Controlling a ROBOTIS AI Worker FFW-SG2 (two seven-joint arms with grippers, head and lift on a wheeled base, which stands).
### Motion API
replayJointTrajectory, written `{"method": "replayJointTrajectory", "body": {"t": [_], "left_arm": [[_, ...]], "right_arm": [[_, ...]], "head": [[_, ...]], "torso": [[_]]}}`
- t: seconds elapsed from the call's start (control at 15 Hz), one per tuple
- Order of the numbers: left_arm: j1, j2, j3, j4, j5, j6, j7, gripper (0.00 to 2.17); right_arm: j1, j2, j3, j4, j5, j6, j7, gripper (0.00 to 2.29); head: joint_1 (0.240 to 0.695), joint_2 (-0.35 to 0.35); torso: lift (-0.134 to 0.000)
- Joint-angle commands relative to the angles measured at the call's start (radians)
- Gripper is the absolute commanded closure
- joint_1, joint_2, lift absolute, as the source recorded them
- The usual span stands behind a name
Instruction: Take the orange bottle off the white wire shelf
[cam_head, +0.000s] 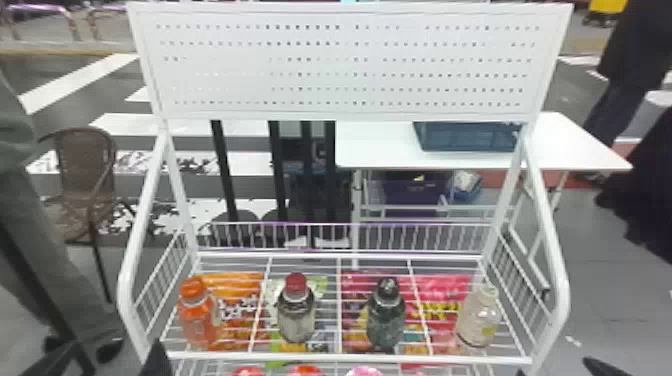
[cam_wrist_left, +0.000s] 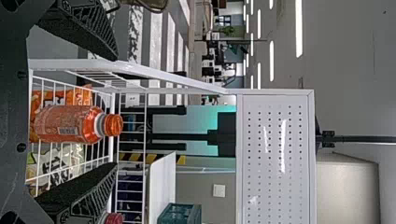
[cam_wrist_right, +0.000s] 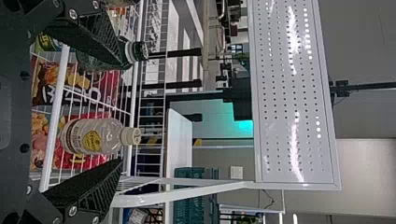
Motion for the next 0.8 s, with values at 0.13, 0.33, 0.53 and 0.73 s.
{"method": "replayJointTrajectory", "body": {"t": [0.13, 0.33, 0.53, 0.73], "left_arm": [[0.001, 0.0, 0.0, -0.002, 0.0, 0.0, 0.0, 0.09], [0.001, 0.0, 0.0, -0.002, 0.0, 0.0, 0.0, 0.09], [0.001, 0.001, 0.0, -0.002, 0.0, 0.0, 0.0, 0.09], [-0.009, 0.001, -0.011, 0.043, 0.0, -0.058, 0.0, 0.09]], "right_arm": [[0.0, -0.003, 0.0, 0.002, 0.0, 0.0, 0.0, 0.15], [0.0, -0.004, -0.001, 0.0, 0.0, 0.0, 0.0, 0.15], [0.0, -0.006, -0.001, 0.0, 0.0, 0.0, 0.0, 0.15], [-0.002, -0.006, -0.001, 0.003, 0.0, 0.0, 0.0, 0.15]], "head": [[0.499, 0.0], [0.499, 0.0], [0.499, 0.0], [0.499, 0.0]], "torso": [[0.0], [0.0], [0.0], [0.0]]}}
